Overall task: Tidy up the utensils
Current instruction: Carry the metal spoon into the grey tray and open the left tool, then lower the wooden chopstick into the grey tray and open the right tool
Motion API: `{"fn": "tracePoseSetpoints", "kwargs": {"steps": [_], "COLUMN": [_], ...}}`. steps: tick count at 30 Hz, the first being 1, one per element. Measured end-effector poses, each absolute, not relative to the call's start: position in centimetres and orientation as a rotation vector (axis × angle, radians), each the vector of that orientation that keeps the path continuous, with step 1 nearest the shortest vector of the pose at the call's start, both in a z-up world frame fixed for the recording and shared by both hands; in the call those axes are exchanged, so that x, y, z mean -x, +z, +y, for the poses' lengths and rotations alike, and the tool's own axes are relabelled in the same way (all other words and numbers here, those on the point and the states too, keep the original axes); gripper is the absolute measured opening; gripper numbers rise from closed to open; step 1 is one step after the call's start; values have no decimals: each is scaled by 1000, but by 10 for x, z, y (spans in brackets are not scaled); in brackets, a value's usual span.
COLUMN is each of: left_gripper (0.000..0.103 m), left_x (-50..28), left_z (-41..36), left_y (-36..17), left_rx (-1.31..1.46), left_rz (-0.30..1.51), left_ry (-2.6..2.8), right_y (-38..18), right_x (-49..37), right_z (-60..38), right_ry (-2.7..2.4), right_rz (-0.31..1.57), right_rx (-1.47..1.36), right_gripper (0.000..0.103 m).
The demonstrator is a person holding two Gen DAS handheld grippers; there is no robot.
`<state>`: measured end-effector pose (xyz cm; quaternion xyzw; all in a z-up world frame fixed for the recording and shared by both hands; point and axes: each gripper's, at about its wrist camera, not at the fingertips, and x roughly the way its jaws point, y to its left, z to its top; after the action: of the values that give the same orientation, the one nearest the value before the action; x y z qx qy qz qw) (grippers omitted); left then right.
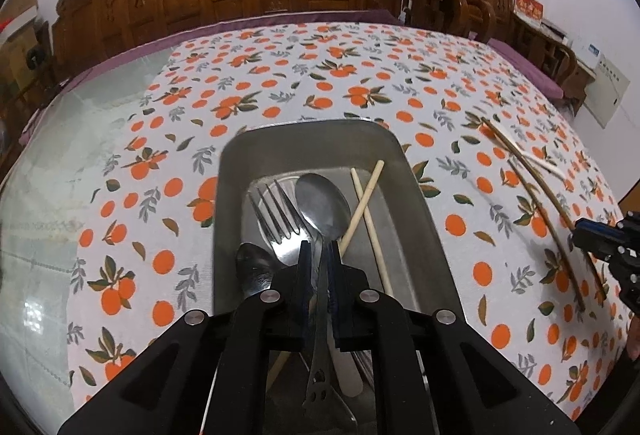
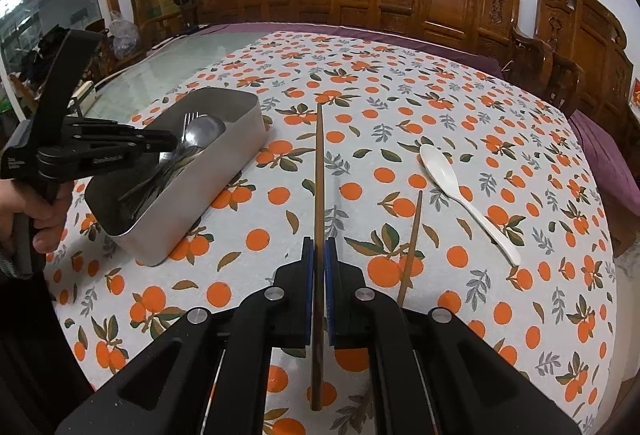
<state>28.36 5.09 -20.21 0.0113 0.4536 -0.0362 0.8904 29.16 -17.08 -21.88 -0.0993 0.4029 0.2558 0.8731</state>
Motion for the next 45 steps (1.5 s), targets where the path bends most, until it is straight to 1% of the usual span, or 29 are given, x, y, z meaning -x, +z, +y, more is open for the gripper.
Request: {"fn": "tracePoseSetpoints", "kwargs": {"steps": [3, 4, 5, 7, 9, 11, 12, 13, 14, 21, 31, 45], "left_gripper": [8, 13, 22, 29, 35, 61, 69, 79, 83, 84, 84, 84], "left_x": [-278, -275, -273, -270, -267, -263, -260, -258, -255, -244, -237, -236], "left_z": [53, 52, 53, 53, 53, 55, 56, 58, 60, 79, 99, 127], "left_y": [-194, -190, -187, -182, -178, -173, -170, -167, -164, -152, -142, -140], "left_rx": [-16, -20, -22, -30, -32, -24, -19, -14, -10, 36, 26, 34], "left_rz": [924, 912, 904, 885, 872, 858, 843, 827, 814, 792, 768, 775], "left_ry": [-76, -74, -73, -68, -62, -61, -54, -48, -43, -38, -17, -9], "right_y": [-217, -216, -216, -215, -212, -210, -209, -207, -205, -191, -181, -199], "right_x": [-289, -289, -288, -287, -284, -282, -281, -279, -277, -265, -262, -288], "right_z": [-170, -169, -169, -167, -165, -163, -161, -159, -157, -144, -110, -53], "right_ry": [527, 525, 525, 523, 523, 527, 529, 530, 533, 553, 595, 639], "right_rz": [836, 835, 835, 832, 828, 828, 827, 825, 824, 816, 837, 927], "right_rx": [208, 207, 206, 206, 203, 194, 192, 192, 194, 157, 109, 6], "right_gripper": [6, 6, 6, 6, 6, 6, 6, 6, 6, 6, 6, 6]}}
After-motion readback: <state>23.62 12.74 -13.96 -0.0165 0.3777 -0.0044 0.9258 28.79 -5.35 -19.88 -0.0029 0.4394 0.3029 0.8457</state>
